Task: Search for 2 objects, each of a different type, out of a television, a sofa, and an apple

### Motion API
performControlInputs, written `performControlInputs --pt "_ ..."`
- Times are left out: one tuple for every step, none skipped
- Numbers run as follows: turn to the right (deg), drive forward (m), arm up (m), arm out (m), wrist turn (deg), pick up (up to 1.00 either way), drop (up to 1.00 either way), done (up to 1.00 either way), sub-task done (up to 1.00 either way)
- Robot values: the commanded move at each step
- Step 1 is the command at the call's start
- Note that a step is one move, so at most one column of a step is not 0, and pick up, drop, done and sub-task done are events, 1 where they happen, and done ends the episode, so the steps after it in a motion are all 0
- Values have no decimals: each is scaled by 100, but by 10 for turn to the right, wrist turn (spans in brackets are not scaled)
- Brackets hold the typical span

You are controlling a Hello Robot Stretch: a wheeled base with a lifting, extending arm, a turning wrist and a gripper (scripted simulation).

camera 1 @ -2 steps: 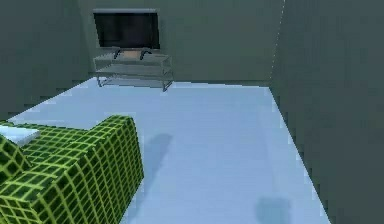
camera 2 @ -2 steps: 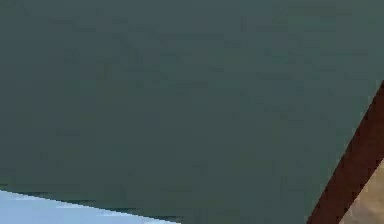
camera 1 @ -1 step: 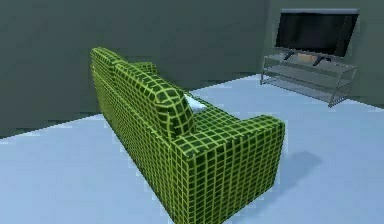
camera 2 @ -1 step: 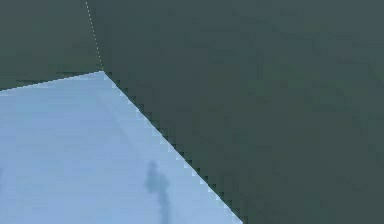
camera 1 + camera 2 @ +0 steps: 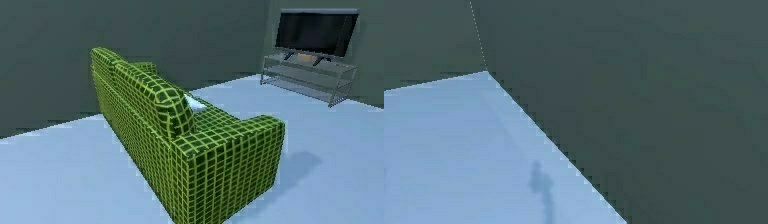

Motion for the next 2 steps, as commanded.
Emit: performControlInputs --pt "450 0 0 0 0 0 0 0 0" --pt "30 0 0 0 0 0 0 0 0"
